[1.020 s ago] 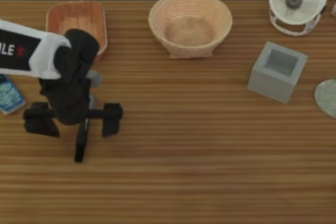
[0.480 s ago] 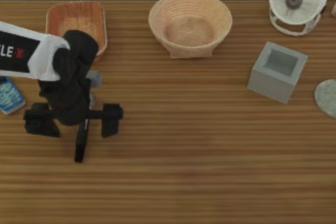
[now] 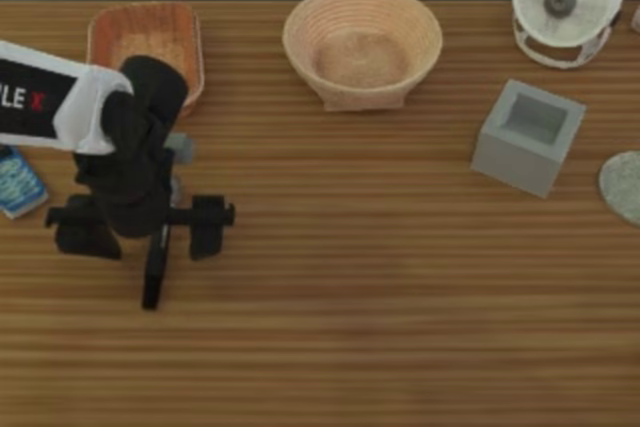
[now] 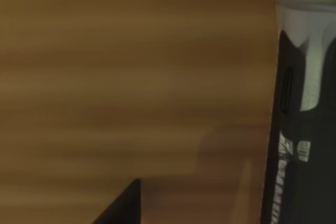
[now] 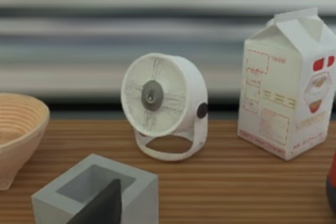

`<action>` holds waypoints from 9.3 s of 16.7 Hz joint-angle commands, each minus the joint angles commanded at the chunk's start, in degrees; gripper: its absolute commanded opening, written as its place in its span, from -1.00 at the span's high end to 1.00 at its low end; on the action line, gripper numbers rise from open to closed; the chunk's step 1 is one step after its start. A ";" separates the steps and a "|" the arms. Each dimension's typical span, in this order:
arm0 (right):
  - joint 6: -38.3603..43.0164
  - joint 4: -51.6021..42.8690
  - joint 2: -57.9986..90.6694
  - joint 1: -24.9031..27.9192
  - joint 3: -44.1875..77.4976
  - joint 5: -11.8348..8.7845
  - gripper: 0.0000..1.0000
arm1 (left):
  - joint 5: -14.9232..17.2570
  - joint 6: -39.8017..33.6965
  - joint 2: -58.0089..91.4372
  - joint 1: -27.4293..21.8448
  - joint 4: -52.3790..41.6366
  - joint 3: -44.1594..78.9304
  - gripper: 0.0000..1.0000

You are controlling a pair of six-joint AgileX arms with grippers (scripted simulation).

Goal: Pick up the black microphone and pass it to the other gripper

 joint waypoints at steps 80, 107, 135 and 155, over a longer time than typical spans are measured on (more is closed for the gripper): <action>-0.51 23.35 57.95 27.30 34.09 -10.96 -1.00 | 11.22 16.43 -34.47 -18.72 72.29 -17.70 1.00; -0.76 32.25 91.27 36.47 60.39 -9.06 -0.85 | 11.22 16.43 -34.47 -18.72 72.29 -17.70 1.00; -0.76 32.25 91.27 36.47 60.39 -9.06 1.00 | 11.22 16.43 -34.47 -18.72 72.29 -17.70 -0.06; -0.85 32.18 88.15 33.68 58.84 -11.03 1.00 | 10.47 17.45 -40.27 -16.28 70.72 -23.89 -1.00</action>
